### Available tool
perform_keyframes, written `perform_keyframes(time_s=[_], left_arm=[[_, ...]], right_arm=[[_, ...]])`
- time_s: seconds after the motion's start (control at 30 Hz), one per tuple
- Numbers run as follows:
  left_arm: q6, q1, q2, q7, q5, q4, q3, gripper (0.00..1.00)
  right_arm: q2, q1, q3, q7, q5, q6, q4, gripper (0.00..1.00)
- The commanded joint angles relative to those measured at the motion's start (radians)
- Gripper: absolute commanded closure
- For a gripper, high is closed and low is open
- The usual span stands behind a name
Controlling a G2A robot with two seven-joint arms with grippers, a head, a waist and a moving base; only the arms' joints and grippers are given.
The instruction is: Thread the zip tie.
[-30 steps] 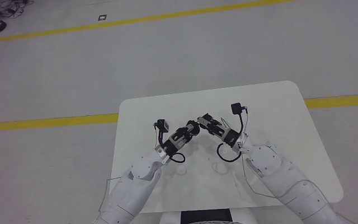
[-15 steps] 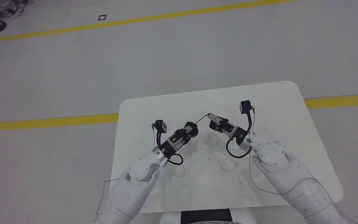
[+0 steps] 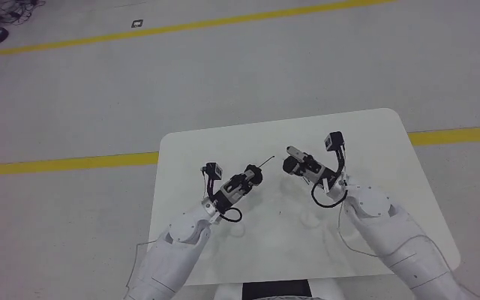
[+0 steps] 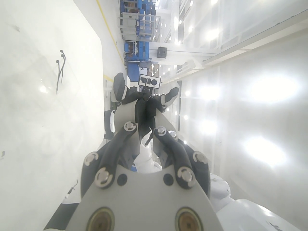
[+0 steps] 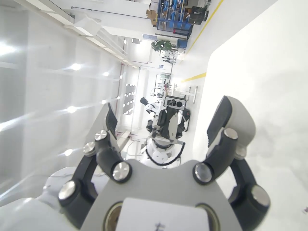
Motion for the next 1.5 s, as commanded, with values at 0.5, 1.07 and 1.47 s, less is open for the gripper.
perform_keyframes(time_s=[0.5,1.07,1.47], left_arm=[[0.005,0.021,0.020,-0.188,-0.095,0.020,-0.071,1.00],[-0.009,0.013,0.036,-0.428,-0.154,0.057,-0.076,1.00],[0.010,0.010,0.040,-0.418,-0.161,0.056,-0.059,1.00]], right_arm=[[-0.009,0.075,-0.002,0.391,0.204,0.025,0.151,0.00],[-0.025,0.182,-0.055,0.762,0.390,0.020,0.312,0.00],[-0.039,0.179,-0.054,0.785,0.408,0.000,0.305,0.10]])
